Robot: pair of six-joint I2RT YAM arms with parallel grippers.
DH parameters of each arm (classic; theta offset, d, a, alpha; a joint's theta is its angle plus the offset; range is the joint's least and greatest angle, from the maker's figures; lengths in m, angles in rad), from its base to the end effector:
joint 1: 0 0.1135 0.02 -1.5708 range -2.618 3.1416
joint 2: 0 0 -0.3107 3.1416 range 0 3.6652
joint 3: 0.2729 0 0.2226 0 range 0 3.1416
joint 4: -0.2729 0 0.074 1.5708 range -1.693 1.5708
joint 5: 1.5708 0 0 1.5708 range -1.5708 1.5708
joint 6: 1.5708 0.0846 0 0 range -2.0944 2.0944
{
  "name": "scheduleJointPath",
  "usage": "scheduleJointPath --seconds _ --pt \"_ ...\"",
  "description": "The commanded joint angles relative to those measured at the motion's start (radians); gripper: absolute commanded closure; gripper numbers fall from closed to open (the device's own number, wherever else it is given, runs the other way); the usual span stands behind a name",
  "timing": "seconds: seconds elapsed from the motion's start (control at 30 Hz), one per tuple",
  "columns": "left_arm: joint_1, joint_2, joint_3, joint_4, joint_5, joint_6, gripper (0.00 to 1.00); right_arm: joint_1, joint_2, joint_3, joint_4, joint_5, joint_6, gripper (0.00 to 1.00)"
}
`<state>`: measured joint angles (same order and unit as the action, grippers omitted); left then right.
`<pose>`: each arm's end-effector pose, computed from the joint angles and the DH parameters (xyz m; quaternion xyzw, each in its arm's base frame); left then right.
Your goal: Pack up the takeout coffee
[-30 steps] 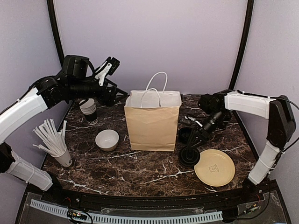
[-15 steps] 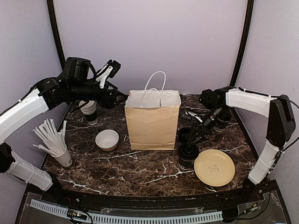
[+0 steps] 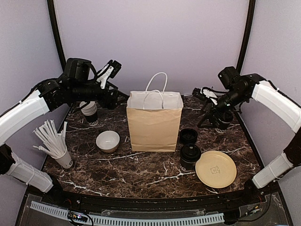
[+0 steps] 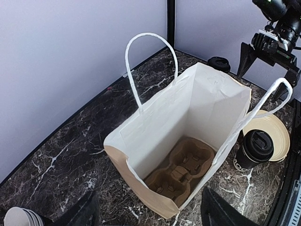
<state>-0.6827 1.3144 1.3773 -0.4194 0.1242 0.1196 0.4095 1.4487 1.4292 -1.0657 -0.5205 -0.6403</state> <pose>0.2257 -0.1970 0.4323 0.3527 0.7408 -0.2072 0.5328 0.2277 0.1447 0.3473 -0.5236 0.7807 0.2214 0.2595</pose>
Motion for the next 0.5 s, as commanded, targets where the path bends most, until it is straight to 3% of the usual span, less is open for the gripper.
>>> scheduleJointPath --seconds 0.0,0.13,0.47 --pt "0.003 0.001 -0.011 0.022 -0.034 -0.007 0.24 0.008 0.008 -0.019 -0.013 -0.045 -0.075 0.02" --pt "0.003 -0.003 -0.014 0.015 -0.036 -0.013 0.24 0.098 -0.008 -0.071 -0.007 0.063 -0.141 0.13" --pt "0.003 -0.006 -0.025 0.016 -0.041 -0.019 0.23 0.314 -0.027 -0.214 0.084 0.303 -0.172 0.07"
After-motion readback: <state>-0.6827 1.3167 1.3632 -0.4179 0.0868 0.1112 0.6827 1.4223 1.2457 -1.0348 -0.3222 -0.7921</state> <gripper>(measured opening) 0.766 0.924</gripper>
